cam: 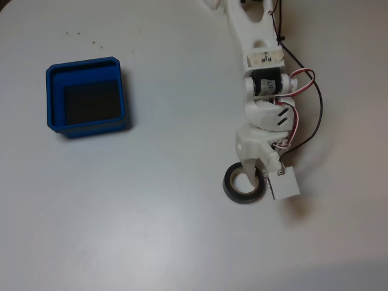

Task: Pick the black tape roll and drop it in the blue box

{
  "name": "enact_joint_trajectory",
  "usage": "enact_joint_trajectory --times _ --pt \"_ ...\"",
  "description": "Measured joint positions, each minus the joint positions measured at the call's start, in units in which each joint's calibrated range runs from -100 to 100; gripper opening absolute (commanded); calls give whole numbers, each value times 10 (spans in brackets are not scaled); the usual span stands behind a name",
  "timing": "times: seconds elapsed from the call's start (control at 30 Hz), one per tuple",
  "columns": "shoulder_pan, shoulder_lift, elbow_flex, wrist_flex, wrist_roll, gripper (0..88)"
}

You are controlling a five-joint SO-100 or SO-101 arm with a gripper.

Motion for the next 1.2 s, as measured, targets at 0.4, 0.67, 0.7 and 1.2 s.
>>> enact_joint_trajectory --times 0.4,0.67,0.7,1.2 --pt "0 0 0 0 0 3" --pt "0 0 0 0 0 3" --pt "0 -2 0 0 0 3" --pt "5 -65 0 1 0 3"
